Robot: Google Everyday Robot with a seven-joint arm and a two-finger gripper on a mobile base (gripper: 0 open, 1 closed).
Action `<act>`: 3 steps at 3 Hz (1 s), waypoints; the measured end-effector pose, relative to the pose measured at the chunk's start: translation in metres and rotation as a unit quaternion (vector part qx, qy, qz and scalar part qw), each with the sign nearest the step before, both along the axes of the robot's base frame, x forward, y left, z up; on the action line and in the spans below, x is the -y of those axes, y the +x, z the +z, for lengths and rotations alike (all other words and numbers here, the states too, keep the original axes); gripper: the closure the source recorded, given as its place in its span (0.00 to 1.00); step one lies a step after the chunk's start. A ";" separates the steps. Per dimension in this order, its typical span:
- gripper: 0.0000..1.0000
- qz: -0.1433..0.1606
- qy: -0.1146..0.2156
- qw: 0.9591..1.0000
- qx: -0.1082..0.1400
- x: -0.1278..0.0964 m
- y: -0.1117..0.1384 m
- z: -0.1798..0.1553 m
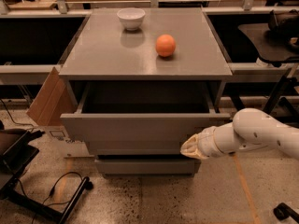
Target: Close top drawer
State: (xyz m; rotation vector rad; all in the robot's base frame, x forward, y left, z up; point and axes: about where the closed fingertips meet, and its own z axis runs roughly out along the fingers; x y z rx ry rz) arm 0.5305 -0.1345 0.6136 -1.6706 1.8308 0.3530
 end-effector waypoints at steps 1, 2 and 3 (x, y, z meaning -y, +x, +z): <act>1.00 0.000 0.000 1.000 0.002 0.000 0.000 0.003; 1.00 -0.005 -0.003 1.000 0.003 0.008 0.020 -0.003; 1.00 -0.009 -0.009 1.000 -0.006 0.025 0.058 -0.021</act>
Offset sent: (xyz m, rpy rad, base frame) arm 0.0556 -0.0254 -0.0110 -0.0188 -0.0113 -0.0308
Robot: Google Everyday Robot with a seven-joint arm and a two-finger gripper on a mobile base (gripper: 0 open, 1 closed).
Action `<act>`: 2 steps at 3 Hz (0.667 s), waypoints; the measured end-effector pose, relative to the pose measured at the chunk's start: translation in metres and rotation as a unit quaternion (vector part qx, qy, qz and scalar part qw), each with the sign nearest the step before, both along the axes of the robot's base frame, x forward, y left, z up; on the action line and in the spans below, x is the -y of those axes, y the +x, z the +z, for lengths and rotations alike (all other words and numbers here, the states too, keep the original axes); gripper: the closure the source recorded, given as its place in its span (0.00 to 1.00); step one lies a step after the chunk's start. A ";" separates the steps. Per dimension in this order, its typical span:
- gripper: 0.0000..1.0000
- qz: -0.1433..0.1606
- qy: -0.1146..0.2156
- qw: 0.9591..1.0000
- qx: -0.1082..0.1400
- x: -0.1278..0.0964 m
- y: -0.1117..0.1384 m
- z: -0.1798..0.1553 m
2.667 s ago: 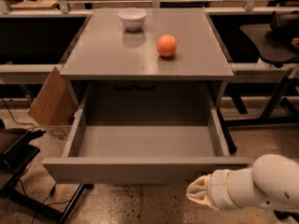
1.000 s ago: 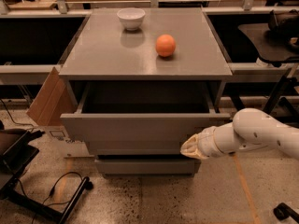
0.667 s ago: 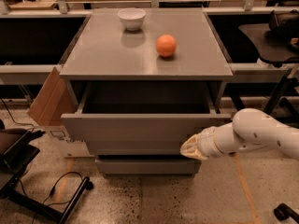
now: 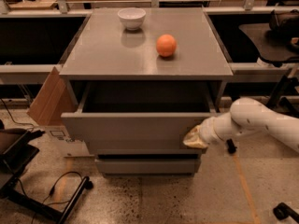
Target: Close top drawer
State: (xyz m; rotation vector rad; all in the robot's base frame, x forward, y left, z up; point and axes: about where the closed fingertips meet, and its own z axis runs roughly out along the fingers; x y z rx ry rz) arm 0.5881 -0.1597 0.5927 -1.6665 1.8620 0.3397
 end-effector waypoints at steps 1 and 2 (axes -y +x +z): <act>1.00 -0.006 -0.002 1.000 -0.001 0.008 0.014 -0.004; 1.00 -0.024 -0.006 1.000 0.007 0.028 0.059 0.000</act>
Offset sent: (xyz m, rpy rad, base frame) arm 0.1685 -0.0819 0.0147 -0.0335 -0.0617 -0.1469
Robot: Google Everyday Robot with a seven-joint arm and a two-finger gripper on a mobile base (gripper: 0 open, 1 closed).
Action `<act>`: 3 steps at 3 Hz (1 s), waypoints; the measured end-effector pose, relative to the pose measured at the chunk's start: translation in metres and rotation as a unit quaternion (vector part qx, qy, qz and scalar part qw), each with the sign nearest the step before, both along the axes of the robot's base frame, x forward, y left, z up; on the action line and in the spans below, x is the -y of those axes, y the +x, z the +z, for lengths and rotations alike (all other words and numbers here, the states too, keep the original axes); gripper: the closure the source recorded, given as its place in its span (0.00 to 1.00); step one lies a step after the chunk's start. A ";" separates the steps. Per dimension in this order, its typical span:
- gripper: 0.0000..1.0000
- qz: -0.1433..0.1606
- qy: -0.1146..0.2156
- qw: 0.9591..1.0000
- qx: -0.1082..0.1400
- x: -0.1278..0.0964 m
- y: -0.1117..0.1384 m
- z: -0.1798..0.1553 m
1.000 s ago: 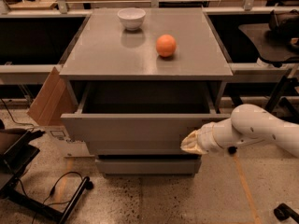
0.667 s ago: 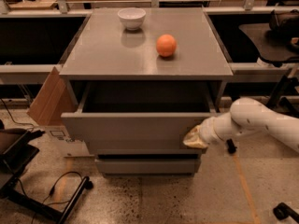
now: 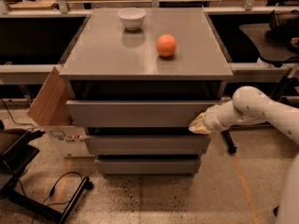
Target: Close top drawer
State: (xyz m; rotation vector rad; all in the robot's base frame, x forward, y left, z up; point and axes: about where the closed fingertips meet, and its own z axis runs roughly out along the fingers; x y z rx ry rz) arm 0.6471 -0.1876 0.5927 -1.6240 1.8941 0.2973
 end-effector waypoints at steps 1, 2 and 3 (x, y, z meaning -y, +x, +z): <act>1.00 -0.015 -0.004 1.000 0.006 0.017 0.032 0.004; 1.00 -0.013 -0.004 1.000 0.006 0.015 0.029 0.005; 1.00 0.010 -0.009 1.000 0.000 -0.002 -0.004 0.010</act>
Offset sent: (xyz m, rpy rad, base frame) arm 0.1062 -0.0608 0.0199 -0.0126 -0.0466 -0.1040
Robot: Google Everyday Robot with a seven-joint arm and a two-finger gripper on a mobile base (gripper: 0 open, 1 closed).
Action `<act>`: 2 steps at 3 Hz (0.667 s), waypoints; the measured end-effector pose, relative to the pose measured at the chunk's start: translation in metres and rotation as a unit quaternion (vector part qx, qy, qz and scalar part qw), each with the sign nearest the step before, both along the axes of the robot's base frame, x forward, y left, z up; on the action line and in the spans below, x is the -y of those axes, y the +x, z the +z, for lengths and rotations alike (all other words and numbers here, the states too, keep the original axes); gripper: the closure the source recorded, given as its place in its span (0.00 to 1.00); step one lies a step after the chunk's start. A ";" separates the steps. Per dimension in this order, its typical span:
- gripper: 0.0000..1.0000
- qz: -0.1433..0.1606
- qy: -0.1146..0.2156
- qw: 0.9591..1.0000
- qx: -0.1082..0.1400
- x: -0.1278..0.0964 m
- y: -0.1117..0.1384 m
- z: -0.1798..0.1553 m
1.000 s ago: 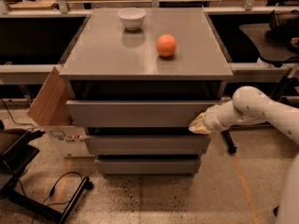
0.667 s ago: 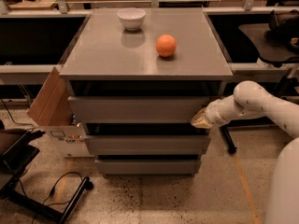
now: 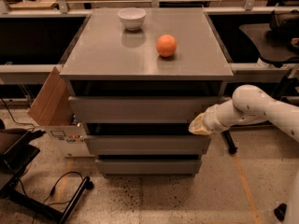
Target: Close top drawer
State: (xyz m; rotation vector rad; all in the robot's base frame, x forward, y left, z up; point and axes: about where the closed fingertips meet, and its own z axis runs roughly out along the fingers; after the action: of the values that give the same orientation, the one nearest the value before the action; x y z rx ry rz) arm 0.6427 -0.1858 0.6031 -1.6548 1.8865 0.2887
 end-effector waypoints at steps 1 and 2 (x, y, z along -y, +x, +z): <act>1.00 0.037 -0.050 0.998 0.000 -0.002 -0.059 0.027; 1.00 0.045 -0.145 0.988 -0.013 0.016 -0.112 0.047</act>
Offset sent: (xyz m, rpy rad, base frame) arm -0.2242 -0.0911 0.1403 -0.7273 0.0644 0.0098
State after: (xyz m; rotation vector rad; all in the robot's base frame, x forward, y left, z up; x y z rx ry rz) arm 0.5305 -0.2020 0.6505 -1.9389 1.9478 0.0743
